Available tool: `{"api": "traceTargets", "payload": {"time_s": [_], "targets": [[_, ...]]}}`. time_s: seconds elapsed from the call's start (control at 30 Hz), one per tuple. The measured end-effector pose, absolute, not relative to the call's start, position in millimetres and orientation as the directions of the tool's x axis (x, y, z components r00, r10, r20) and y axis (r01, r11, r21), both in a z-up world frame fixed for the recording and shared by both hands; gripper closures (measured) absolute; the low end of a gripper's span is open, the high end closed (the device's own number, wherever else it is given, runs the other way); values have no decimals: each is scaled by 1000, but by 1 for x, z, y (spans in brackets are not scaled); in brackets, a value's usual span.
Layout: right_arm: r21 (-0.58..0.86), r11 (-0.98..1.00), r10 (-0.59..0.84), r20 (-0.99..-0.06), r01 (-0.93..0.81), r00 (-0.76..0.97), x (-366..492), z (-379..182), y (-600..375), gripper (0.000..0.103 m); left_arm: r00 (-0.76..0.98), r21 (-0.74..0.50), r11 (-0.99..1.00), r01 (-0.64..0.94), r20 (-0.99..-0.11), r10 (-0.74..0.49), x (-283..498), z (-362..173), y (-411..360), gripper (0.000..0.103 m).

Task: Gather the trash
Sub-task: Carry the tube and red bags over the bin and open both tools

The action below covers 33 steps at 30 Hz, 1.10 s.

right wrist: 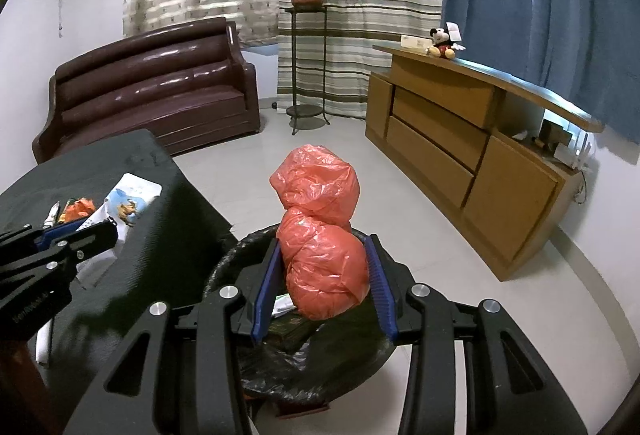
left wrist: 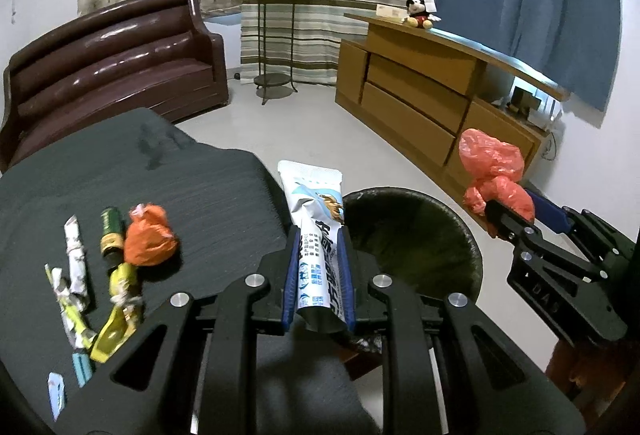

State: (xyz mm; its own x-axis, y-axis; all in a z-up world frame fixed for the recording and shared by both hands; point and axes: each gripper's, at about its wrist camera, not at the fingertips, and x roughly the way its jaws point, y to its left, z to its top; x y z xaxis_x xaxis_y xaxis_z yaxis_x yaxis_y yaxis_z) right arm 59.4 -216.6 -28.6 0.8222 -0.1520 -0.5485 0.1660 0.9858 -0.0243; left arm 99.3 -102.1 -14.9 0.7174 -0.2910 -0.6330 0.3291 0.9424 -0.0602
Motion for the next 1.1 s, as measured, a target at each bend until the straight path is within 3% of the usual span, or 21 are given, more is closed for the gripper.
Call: {"api": "traceTargets", "payload": {"time_s": [0.33, 0.5, 1.1], "targets": [[-6, 983, -153, -562, 181, 813, 75, -36, -225, 59, 688, -33, 934, 356, -667, -286, 122, -25, -134, 85], [7, 984, -143, -572, 180, 808, 77, -38, -229, 46, 688, -30, 939, 342, -673, -272, 127, -28, -135, 57], [16, 985, -135, -551, 173, 823, 70, -27, -223, 45, 725, -30, 958, 286, -647, -237, 113, -12, -102, 49]]}}
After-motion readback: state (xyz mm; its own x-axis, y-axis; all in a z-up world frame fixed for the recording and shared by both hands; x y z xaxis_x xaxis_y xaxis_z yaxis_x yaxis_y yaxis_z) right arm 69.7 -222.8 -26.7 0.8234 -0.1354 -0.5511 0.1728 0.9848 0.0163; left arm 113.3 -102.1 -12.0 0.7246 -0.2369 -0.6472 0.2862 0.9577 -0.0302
